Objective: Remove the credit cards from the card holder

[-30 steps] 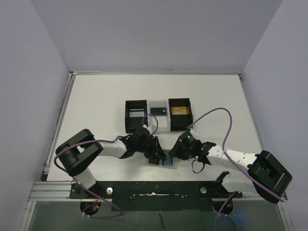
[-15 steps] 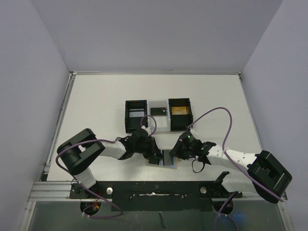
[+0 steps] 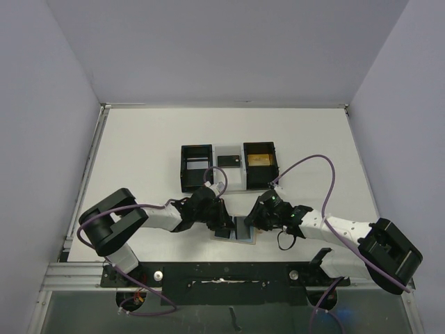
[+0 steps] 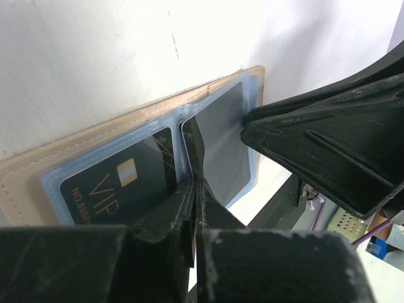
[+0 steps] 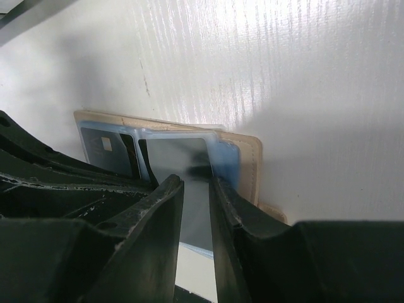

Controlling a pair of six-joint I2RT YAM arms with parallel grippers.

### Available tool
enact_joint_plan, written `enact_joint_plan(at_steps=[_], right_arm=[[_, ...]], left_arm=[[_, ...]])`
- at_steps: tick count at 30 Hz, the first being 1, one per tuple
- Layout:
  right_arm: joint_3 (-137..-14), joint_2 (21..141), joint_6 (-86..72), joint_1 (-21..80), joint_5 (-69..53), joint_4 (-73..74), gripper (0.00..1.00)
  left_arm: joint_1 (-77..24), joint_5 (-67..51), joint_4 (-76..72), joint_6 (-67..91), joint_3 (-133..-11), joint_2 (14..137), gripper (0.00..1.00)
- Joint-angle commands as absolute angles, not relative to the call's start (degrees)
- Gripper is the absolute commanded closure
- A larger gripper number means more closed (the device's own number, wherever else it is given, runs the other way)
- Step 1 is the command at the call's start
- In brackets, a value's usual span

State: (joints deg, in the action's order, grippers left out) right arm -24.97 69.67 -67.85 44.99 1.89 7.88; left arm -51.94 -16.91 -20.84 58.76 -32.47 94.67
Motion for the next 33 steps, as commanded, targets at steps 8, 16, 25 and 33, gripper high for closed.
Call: enact_joint_plan(at_steps=[8,16,25,33], right_arm=[[-24.6,67.5,-65.6,45.3,1.7,9.1,0.71],[-25.6,67.8,-64.6,45.2,1.1,9.0,0.69],[-25.7,67.0,-64.4,45.3,0.4,7.8,0.67],[-24.4,66.8,-65.8,45.3,0.7,8.0,0.66]], left_arm=[[-51.3,-14.1,-20.0,57.0,-32.2,90.0,1.0],[-50.7,-14.0,-19.3,56.8,-31.6,88.3,1.0],[-50.2,-12.7,-18.9,57.2,-30.2,85.6,0.64],[-49.1,-16.2,-20.0,57.5,-30.9,85.5,0.59]])
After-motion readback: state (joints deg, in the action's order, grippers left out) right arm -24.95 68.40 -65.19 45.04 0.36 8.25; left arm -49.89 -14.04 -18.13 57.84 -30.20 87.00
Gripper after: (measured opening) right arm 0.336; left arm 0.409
